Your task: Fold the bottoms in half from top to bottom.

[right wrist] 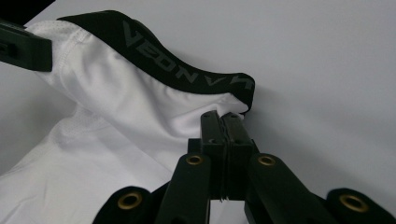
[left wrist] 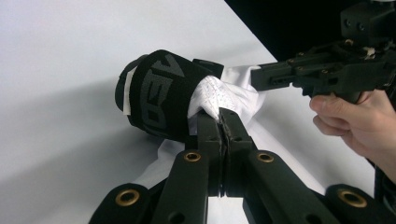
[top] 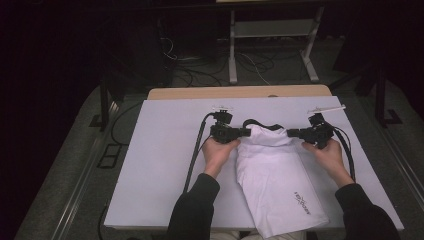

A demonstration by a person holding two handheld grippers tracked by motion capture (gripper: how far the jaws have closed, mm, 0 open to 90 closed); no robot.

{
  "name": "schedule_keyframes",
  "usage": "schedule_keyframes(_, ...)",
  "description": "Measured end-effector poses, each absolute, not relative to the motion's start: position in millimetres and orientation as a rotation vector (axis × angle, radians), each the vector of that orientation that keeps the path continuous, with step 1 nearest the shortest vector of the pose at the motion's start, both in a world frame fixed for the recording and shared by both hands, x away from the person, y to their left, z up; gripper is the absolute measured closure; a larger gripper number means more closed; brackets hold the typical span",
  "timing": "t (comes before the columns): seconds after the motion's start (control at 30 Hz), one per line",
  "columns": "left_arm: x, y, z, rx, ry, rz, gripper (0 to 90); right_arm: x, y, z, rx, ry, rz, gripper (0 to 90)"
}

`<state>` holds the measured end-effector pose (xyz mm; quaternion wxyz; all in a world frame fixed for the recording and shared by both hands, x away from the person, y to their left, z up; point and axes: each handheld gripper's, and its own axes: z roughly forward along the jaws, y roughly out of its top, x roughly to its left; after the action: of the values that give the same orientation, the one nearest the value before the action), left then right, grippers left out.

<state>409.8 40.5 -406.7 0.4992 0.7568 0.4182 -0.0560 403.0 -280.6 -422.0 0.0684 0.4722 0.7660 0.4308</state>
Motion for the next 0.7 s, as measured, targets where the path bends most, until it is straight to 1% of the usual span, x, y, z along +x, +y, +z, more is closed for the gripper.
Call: schedule_keyframes(0.7, 390, 40, -401, 1.873, 0.946, -0.140, 87.5, 381, -284, -417, 1.391, 2.312, 1.326, 87.8)
